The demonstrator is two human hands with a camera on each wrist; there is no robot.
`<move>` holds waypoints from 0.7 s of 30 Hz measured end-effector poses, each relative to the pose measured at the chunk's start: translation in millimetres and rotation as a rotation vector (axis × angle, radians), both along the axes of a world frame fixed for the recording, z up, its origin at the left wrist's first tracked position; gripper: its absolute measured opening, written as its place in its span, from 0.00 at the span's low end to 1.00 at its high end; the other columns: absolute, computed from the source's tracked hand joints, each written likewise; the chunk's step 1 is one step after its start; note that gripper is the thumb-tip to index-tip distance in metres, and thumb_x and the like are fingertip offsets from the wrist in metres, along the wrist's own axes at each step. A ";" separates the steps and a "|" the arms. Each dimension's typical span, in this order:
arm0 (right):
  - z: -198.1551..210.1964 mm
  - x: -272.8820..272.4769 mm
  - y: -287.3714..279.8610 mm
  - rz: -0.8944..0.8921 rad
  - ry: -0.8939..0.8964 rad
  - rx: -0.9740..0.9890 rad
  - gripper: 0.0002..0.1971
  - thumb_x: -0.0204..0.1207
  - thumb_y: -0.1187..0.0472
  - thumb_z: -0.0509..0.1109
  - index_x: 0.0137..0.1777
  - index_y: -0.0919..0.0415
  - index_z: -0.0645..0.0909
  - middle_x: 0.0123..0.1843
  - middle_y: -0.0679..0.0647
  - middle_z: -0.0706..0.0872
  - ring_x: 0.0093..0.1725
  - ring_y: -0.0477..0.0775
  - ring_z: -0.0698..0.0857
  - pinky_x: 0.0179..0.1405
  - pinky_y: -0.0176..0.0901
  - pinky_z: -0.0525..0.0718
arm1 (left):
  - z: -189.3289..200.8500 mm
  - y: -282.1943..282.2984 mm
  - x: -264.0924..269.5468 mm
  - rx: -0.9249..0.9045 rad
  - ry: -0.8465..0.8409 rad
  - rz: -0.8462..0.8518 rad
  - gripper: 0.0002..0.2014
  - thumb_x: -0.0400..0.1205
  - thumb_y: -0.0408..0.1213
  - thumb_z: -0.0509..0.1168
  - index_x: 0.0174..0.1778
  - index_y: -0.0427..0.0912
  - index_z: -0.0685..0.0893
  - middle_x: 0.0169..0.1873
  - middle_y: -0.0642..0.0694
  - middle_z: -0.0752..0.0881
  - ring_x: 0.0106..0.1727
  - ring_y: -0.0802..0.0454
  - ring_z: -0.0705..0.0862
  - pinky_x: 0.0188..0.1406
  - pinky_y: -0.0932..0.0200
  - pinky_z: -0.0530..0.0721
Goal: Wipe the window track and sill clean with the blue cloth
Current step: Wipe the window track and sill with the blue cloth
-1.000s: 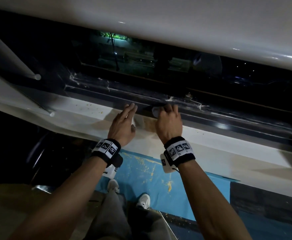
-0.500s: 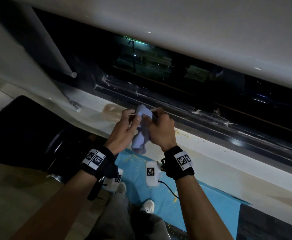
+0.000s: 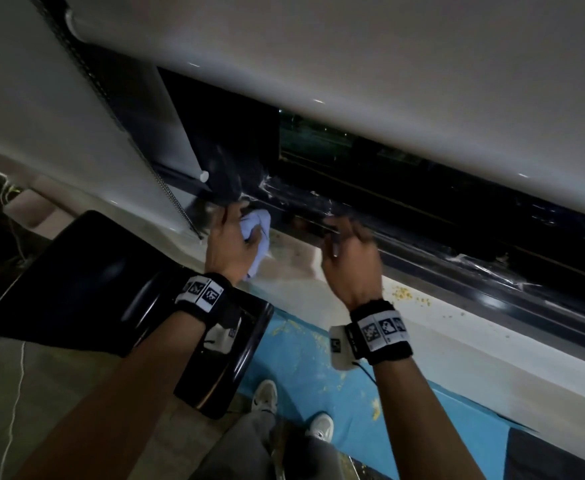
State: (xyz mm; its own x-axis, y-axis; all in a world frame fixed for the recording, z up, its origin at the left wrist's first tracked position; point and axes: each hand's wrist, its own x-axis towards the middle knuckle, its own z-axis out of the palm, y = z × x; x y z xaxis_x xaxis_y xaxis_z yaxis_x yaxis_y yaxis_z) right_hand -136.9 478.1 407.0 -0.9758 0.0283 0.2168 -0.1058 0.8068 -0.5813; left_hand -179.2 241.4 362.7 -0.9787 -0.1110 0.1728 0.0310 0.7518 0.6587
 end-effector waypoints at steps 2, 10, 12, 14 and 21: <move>-3.1 -6.6 13.7 -0.094 0.098 0.159 0.13 0.81 0.61 0.67 0.63 0.58 0.84 0.55 0.61 0.88 0.55 0.71 0.84 0.53 0.61 0.86 | -1.7 -9.5 -14.9 -0.136 0.042 0.040 0.21 0.82 0.42 0.66 0.72 0.45 0.79 0.70 0.37 0.80 0.64 0.30 0.83 0.58 0.38 0.87; -28.7 -23.0 39.4 -0.124 0.032 0.283 0.19 0.83 0.53 0.67 0.70 0.58 0.83 0.61 0.61 0.86 0.61 0.68 0.83 0.65 0.62 0.81 | -19.4 -3.7 -46.9 -0.455 0.022 0.063 0.08 0.88 0.41 0.65 0.61 0.48 0.87 0.68 0.43 0.78 0.35 0.27 0.87 0.33 0.39 0.86; -31.8 -21.8 36.8 -0.132 0.058 0.274 0.20 0.82 0.52 0.69 0.72 0.58 0.82 0.62 0.60 0.85 0.62 0.67 0.82 0.70 0.62 0.80 | -17.9 2.5 -47.4 -0.426 0.037 0.074 0.06 0.85 0.36 0.68 0.56 0.46 0.87 0.65 0.41 0.81 0.32 0.29 0.87 0.30 0.41 0.84; -34.5 -21.2 31.4 -0.152 0.083 0.269 0.22 0.81 0.51 0.70 0.73 0.59 0.82 0.64 0.61 0.85 0.65 0.66 0.81 0.74 0.64 0.79 | -16.3 11.1 -46.4 -0.384 0.053 0.072 0.05 0.83 0.31 0.69 0.52 0.43 0.88 0.59 0.40 0.84 0.32 0.32 0.88 0.28 0.43 0.85; -33.1 -25.5 22.9 -0.176 0.093 0.255 0.23 0.77 0.54 0.76 0.70 0.61 0.81 0.63 0.61 0.84 0.64 0.67 0.81 0.75 0.66 0.79 | -17.8 -18.9 -46.1 -0.168 0.194 -0.077 0.11 0.86 0.36 0.68 0.62 0.41 0.90 0.62 0.40 0.87 0.54 0.35 0.89 0.55 0.44 0.89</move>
State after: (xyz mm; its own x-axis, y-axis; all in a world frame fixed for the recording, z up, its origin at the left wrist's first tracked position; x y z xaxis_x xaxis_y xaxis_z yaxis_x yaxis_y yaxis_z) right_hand -162.4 500.9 373.8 -0.9364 0.1285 0.3266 0.0055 0.9359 -0.3523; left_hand -225.3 222.5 344.9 -0.9300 0.0086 0.3675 0.2057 0.8407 0.5009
